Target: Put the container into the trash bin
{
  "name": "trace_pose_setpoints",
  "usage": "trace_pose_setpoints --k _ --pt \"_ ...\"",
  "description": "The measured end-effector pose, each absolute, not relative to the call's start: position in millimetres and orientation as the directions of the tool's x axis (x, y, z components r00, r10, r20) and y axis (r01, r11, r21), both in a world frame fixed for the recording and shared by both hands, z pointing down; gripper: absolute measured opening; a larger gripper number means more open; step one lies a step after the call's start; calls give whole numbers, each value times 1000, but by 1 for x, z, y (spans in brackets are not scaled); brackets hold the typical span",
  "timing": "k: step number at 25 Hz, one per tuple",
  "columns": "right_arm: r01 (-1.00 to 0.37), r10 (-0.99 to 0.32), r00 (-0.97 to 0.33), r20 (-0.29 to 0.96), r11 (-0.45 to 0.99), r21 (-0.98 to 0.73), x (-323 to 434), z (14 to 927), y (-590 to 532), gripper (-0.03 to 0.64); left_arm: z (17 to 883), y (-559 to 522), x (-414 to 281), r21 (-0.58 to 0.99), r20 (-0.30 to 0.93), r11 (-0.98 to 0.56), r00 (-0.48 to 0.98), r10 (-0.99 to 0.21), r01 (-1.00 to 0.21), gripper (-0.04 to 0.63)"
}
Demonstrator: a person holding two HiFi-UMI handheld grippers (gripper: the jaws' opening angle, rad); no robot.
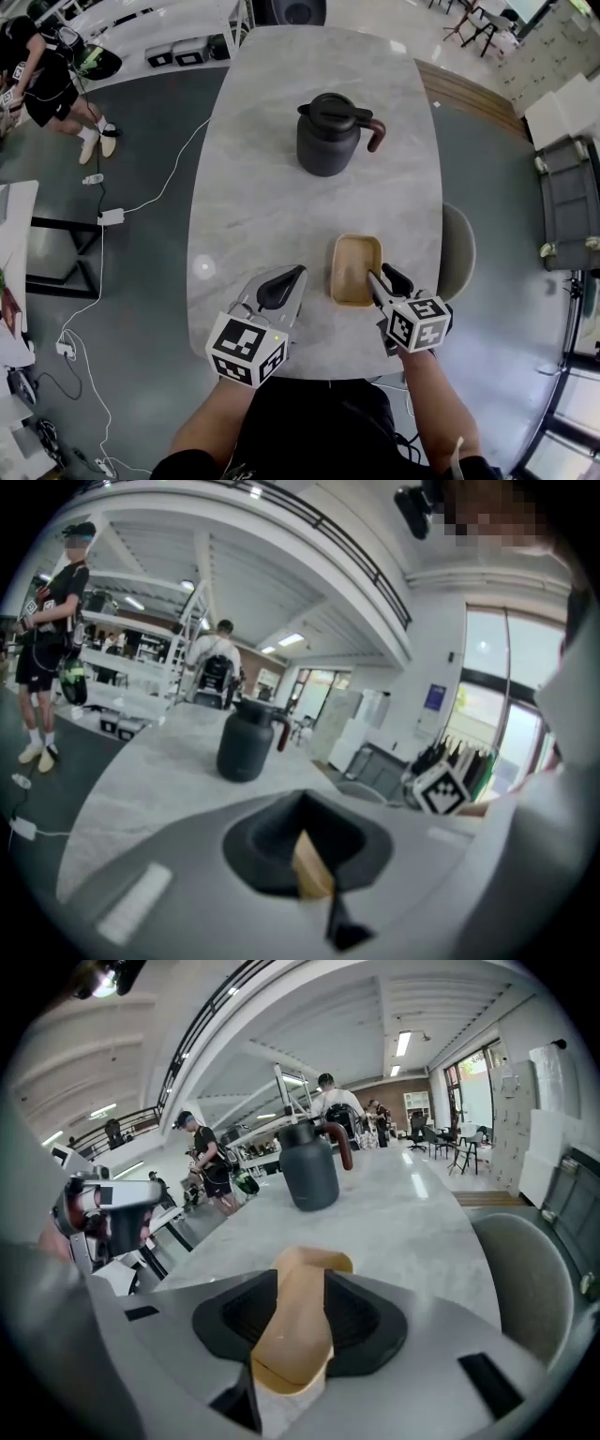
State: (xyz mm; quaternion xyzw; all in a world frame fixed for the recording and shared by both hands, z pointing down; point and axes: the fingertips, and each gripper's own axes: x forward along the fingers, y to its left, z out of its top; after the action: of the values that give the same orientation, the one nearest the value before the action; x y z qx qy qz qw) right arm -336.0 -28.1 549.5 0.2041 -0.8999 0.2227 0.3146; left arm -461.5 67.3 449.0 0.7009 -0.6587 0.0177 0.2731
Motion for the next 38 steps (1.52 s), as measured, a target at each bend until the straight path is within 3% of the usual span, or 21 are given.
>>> trace_pose_setpoints --k 4,10,14,18,29,38 --pt "-565 -249 -673 697 781 -267 -331 570 -40 189 461 73 -466 392 401 50 121 -908 -919 8" --pt "-615 -225 -597 770 744 -260 -320 603 -40 190 469 78 -469 403 414 52 131 -901 -914 8" --pt "-614 -193 -569 799 746 -257 -318 619 -28 140 465 80 -475 398 408 51 127 -904 -916 8" --pt "-645 -215 -549 808 724 -245 -313 621 -23 27 457 84 -479 392 401 39 132 -907 -919 9" --pt "-637 -269 -628 730 717 -284 -294 553 -24 12 418 86 -485 357 365 31 108 -925 -933 8" --pt "-601 -316 -733 603 716 -355 -207 495 -49 12 394 33 -385 313 342 -34 146 -928 -949 8"
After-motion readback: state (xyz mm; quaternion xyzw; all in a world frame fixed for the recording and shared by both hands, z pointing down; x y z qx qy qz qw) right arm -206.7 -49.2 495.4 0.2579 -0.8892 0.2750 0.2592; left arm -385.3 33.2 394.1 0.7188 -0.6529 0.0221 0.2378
